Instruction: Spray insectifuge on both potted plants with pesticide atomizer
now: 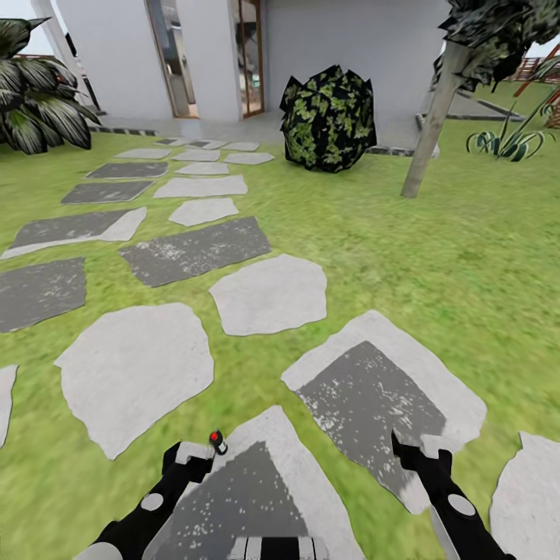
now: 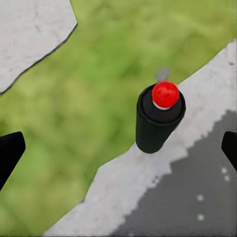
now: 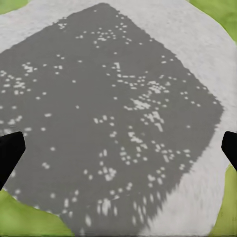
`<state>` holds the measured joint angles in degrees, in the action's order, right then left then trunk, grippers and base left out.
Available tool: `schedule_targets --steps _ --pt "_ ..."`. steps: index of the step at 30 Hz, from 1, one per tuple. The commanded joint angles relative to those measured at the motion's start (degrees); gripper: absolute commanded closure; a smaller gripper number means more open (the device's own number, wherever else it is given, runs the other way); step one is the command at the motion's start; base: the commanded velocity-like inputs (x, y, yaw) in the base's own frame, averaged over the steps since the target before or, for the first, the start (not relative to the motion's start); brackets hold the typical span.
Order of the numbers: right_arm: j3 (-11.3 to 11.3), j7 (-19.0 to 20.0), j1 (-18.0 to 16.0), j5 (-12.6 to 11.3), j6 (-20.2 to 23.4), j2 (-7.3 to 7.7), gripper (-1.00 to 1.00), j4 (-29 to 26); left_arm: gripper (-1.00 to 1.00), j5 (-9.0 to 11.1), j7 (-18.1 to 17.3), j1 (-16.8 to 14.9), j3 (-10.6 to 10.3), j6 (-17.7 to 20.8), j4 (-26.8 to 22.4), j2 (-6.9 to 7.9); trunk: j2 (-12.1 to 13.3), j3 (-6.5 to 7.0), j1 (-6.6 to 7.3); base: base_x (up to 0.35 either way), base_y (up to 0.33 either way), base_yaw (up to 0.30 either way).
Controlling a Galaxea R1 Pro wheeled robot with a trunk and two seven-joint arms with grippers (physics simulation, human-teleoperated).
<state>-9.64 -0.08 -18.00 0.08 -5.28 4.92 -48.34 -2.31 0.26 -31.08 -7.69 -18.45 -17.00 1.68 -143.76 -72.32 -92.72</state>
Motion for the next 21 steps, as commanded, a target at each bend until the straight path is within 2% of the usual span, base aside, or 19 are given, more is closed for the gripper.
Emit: schedule_targets --steps 1,17,21 --pt "0.0 0.0 0.0 0.0 -0.2 0.00 -1.00 0.0 -1.00 -0.2 0.0 0.0 -0.2 -0.2 0.0 0.01 0.0 -0.36 -0.01 0.000 0.000 0.000" --pt "0.0 0.0 0.0 0.0 -0.2 0.00 -1.00 0.0 -1.00 -0.2 0.0 -0.2 -0.5 -0.2 0.0 -0.01 -0.2 -5.37 -0.42 0.000 0.000 0.000" --pt "0.0 0.0 0.0 0.0 -0.2 0.00 -1.00 0.0 -1.00 -0.2 0.0 -0.2 -0.5 -0.2 0.0 -0.01 -0.2 -5.70 -0.42 0.000 0.000 0.000"
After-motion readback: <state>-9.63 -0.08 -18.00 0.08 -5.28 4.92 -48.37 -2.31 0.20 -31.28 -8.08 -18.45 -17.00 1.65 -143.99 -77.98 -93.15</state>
